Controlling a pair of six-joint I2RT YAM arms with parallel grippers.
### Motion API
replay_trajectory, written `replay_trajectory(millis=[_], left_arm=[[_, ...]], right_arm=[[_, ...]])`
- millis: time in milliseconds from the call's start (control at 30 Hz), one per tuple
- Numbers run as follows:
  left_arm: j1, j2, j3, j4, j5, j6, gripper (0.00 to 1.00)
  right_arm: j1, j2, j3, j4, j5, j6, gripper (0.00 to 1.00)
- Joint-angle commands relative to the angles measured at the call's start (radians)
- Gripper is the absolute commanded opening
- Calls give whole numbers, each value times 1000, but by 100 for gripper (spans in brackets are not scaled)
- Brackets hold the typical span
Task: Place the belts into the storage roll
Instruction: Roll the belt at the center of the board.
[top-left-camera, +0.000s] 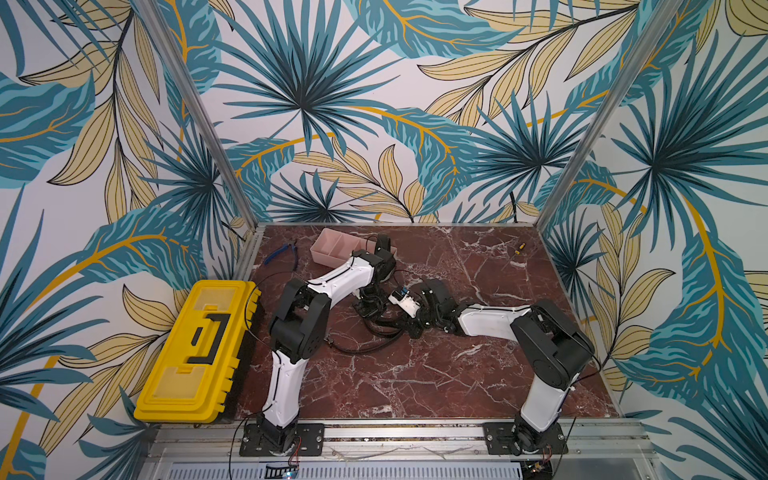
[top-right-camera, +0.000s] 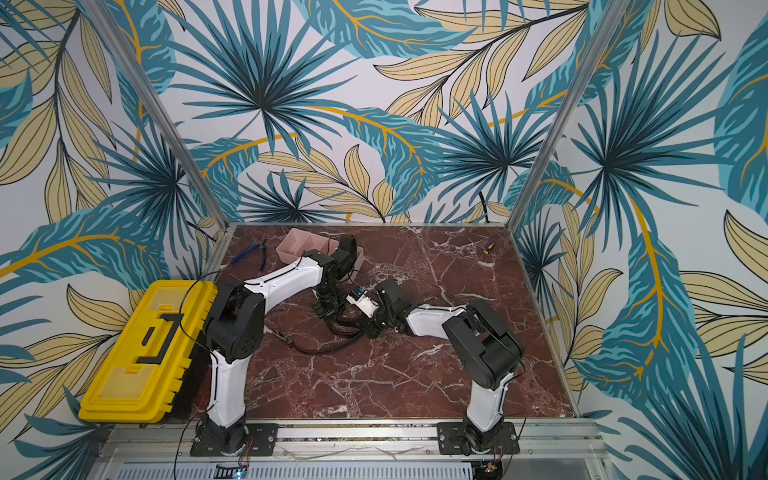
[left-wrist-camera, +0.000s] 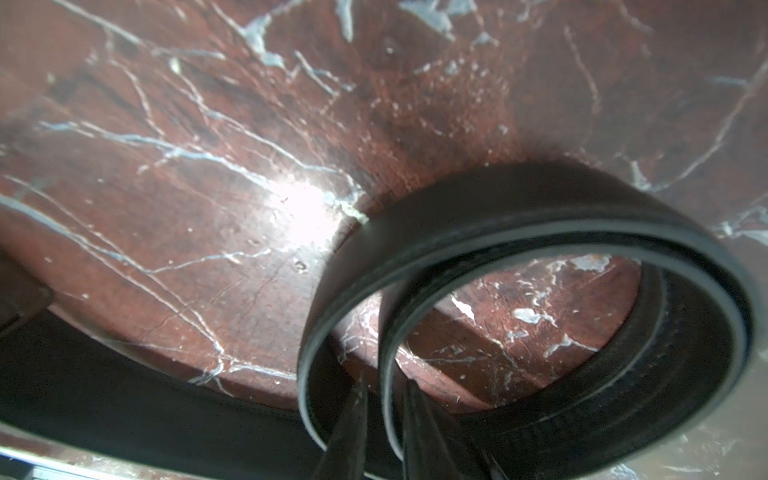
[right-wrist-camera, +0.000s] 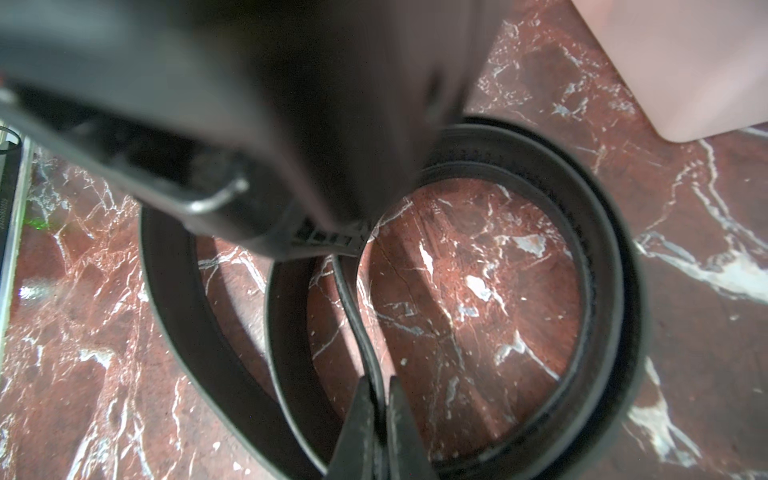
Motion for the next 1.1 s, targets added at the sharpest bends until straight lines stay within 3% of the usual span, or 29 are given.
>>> replay_trajectory(millis=[0,367,600,933,1067], left_arm=[[18,-55,-28,-14,16,14,20],[83,-164,-71,-16,18,3,23],[98,-351,-176,-15,10,-82,21],[-89,-781,-564,56,-115,-472,23],[-192,-900,-732,227,-225,-601,43]], right_arm=[[-7,-1,-14,3,45,6,0],[-20,0,-8,-3,54,1,0],[-21,-2,8,-49,67,-24,0],[-18,-10,56,-150,98,-33,0],[-15,-19,66,-178,106,-29,0]])
